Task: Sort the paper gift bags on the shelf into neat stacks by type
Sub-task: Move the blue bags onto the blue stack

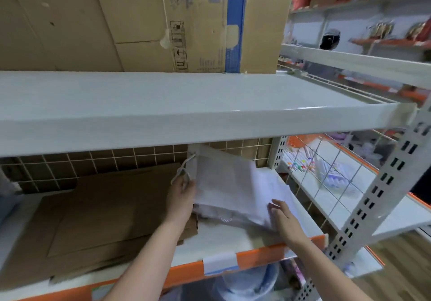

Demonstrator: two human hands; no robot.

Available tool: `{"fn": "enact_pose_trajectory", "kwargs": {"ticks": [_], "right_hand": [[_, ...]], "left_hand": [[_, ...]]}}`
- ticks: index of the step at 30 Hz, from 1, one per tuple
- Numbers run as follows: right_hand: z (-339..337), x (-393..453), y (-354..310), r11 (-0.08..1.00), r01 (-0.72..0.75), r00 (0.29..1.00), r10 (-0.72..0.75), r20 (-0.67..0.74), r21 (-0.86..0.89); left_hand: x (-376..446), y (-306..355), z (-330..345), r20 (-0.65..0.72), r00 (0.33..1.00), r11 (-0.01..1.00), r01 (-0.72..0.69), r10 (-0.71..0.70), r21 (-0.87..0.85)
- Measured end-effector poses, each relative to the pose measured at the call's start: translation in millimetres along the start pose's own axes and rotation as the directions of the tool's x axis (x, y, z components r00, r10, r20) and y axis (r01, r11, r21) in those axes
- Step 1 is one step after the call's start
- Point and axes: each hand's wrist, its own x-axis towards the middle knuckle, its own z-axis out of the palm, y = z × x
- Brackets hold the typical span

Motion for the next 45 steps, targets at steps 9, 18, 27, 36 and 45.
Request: {"fn": "enact_pose_trajectory", "kwargs": {"ticks": [9,18,27,36,45], "right_hand": [[7.8,0.4,1.4,0.855,0.163,0.985,-0.114,0.128,-0.492],[11.0,-2.9,-9.3,0.835,0.152,0.988,-0.137,0.068,-0.530],[35.9,-33.8,-61.4,0.782,0.280,0.940,-0.340,-0.005,-0.557],[110.6,-95.5,-126.8,0.715,0.412,0.895,-0.433,0.104,-0.565],[219.4,-184.0,-183.2,0.630,0.526,0.831,-0.523,0.189,-0.571]], "left_hand": [[9.7,-46.4,27.9,0.096,0.995,0.736,-0.092,0.037,0.671],[1.1,-31.7,10.2,0.205,0.976,0.699,-0.194,0.069,0.688],[-28.0,0.1,-48.0,0.136,0.978,0.424,-0.192,0.157,0.885],[-76.1,20.9,-174.0,0.029,0.948,0.355,-0.147,0.316,0.923],[-130.9,19.7,-332.9,-0.119,0.949,0.382,-0.002,0.293,0.924]]}}
